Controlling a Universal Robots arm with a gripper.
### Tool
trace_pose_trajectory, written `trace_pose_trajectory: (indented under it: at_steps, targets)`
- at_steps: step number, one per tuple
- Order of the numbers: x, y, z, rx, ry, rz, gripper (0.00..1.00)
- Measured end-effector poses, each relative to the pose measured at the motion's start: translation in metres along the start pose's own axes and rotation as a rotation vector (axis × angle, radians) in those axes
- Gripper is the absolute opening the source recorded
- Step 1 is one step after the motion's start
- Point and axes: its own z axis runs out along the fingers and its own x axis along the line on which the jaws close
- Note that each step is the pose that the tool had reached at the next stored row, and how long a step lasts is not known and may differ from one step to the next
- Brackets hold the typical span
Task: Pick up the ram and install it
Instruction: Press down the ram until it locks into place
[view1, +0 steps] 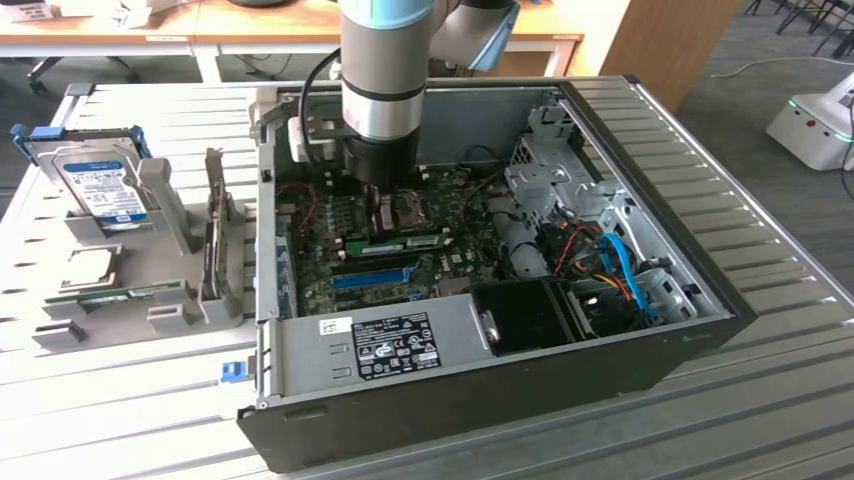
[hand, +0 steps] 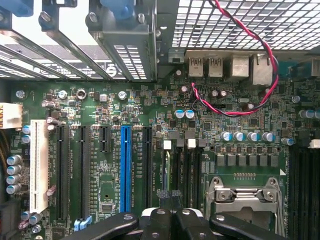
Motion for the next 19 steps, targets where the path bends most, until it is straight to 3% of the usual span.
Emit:
trace_pose_trajectory:
  at_steps: [19]
  targets:
    - [0.0001, 0.0, 0.0026, 0.0001, 0.0003, 0.0, 0.1]
